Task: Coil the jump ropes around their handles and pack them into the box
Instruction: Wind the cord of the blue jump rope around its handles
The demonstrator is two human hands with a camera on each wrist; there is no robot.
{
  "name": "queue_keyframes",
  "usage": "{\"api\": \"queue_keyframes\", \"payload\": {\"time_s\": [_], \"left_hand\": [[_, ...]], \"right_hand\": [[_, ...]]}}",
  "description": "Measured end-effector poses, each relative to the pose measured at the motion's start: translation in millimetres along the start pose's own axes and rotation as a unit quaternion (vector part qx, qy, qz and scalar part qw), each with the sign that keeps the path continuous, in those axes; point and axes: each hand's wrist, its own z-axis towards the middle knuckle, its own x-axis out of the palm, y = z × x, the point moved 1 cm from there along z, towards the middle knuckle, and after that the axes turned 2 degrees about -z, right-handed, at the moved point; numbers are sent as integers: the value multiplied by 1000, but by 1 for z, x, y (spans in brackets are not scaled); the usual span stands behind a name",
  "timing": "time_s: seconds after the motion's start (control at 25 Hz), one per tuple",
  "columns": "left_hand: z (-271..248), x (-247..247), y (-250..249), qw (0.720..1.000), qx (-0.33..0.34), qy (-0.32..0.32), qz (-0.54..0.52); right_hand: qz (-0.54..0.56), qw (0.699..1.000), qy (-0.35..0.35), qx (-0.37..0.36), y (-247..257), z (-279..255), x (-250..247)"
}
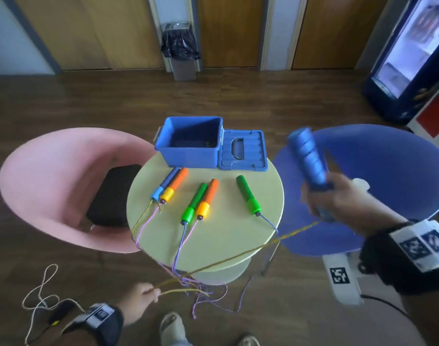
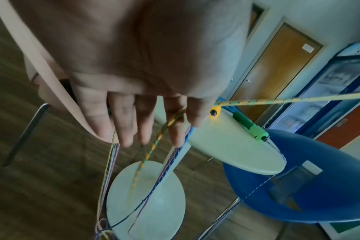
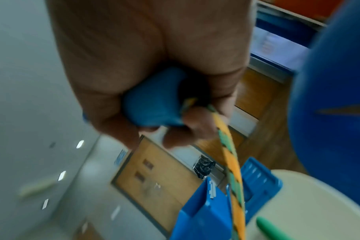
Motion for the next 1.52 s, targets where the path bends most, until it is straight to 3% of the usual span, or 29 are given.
{"api": "queue_keyframes", "payload": {"time_s": [0.08,0.12,0.24,0.36,0.52,0.64,0.72,0.84,0.88,0.96,1.12,1.28,1.44,1.52], "left_hand": [[-12,-12,-5,995,26,-62,-69],[-18,-20,-19,993,40,-69,-82],[-33,-35,-80,991,128,-27,-32],[-43,-49,-129,973,221,-42,41],[-39,-55,-109,975,208,-61,-54],[-36,-39,-49,985,128,-77,-92],[-40,-22,2,991,46,-72,-107],[-48,-5,50,988,-35,-74,-130],[-52,-6,49,986,-40,-83,-137],[-58,-16,28,986,8,-107,-126],[-72,-49,-59,970,212,-117,-30],[-81,-77,-126,945,292,-126,-72],[-76,-77,-110,948,287,-87,-105],[-70,-69,-81,958,245,-111,-99]], "right_hand": [[-275,956,104,-5,-2,-3,20],[-323,932,165,-19,4,-6,38],[-283,904,313,-67,22,-9,99],[-113,904,410,-40,38,-1,145],[-41,929,365,-45,37,12,146],[195,948,252,-9,33,17,117],[370,921,124,4,28,27,92],[478,879,-10,6,17,39,64],[474,880,-19,-3,16,38,61],[414,910,4,-22,20,32,66],[164,970,174,-42,49,13,117],[-6,937,347,-45,60,4,172],[-67,937,342,-9,59,9,173],[-121,936,330,4,57,10,159]]}}
